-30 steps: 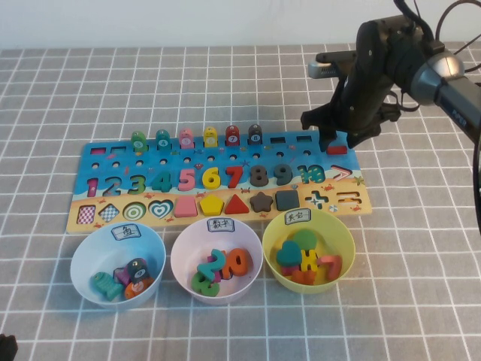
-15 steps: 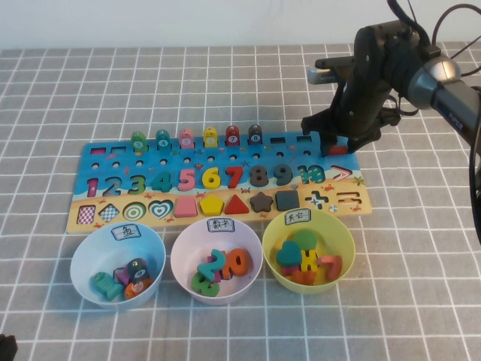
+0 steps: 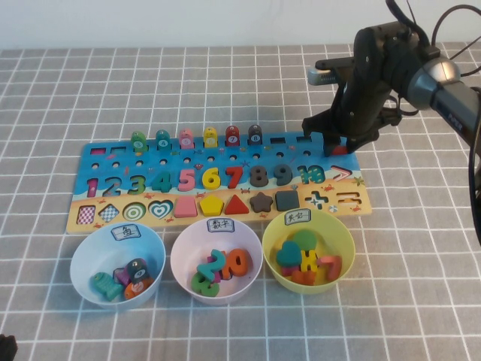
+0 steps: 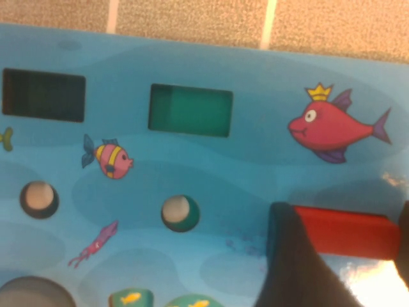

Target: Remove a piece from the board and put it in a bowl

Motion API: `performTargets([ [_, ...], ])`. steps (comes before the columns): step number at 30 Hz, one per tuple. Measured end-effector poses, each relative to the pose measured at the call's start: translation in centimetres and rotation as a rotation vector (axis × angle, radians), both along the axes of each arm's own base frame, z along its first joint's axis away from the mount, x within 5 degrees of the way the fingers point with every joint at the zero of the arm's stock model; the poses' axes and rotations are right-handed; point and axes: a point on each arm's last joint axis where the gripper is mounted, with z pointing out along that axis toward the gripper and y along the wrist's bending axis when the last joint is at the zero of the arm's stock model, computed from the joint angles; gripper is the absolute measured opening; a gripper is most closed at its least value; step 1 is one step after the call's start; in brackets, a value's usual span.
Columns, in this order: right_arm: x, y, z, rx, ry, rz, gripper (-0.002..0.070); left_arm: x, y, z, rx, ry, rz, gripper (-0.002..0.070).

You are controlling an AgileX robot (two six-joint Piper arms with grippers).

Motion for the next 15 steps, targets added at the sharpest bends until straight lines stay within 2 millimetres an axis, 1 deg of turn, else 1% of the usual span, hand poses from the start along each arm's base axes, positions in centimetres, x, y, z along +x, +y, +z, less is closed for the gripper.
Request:
performTargets([
  [10, 0.0, 0.0, -0.08, -0.001, 0.003, 0.0, 0.0284, 0.0, 0.0, 0.0, 0.0, 0.0, 0.0, -0.0004],
  [15, -0.08, -0.03, 0.3, 0.0, -0.001, 0.0, 0.0284, 0.0, 0.0, 0.0, 0.0, 0.0, 0.0, -0.0004],
])
